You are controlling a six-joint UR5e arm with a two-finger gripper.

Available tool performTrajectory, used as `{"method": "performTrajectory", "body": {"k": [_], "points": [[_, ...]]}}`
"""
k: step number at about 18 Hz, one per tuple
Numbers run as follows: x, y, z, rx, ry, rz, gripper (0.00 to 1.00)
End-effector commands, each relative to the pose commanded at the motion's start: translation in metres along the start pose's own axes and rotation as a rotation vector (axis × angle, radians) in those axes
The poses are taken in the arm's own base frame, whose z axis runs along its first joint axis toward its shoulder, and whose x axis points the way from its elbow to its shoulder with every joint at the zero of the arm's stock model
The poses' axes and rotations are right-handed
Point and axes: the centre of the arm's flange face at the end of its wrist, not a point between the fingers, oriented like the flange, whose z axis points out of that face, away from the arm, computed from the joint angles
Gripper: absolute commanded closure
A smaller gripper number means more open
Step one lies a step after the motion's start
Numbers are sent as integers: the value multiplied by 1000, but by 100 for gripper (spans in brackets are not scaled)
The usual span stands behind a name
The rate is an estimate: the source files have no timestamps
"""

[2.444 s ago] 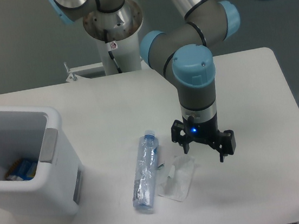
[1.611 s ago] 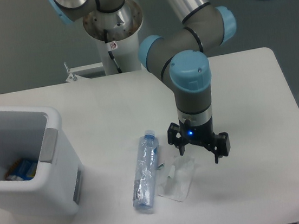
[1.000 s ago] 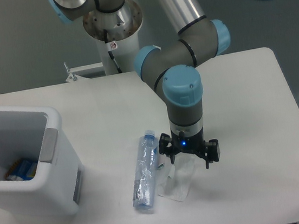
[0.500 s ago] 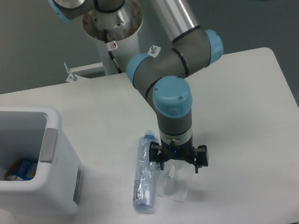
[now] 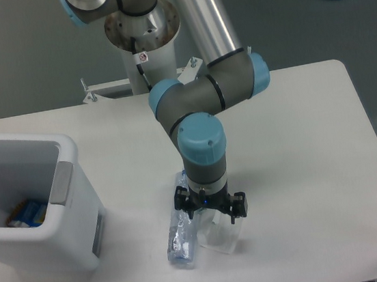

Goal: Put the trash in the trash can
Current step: 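Lower the gripper onto the clear plastic wrapper and close on it, then lift the wrapper and carry it over the white bin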

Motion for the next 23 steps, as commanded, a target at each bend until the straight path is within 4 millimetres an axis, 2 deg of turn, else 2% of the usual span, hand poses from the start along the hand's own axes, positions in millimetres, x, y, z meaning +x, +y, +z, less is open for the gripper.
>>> {"method": "performTrajectory", "body": {"k": [1,2,3,5,9,12,16,20,23], "points": [[0,0,1,-1,1,2,39],[0,0,2,-1,1,-3,58],[0,0,3,-2,2,-11,74],[0,0,5,-5,4,-14,98],[0,-2,-4,14,3,-9,100],[-6,-11,-24,77,19,-17,100],[-16,-25,-48,202,133,-74,100],[-19,-34,-76,295,197,-124,100],[-14,-31,-119,376,253,-154,100]]}}
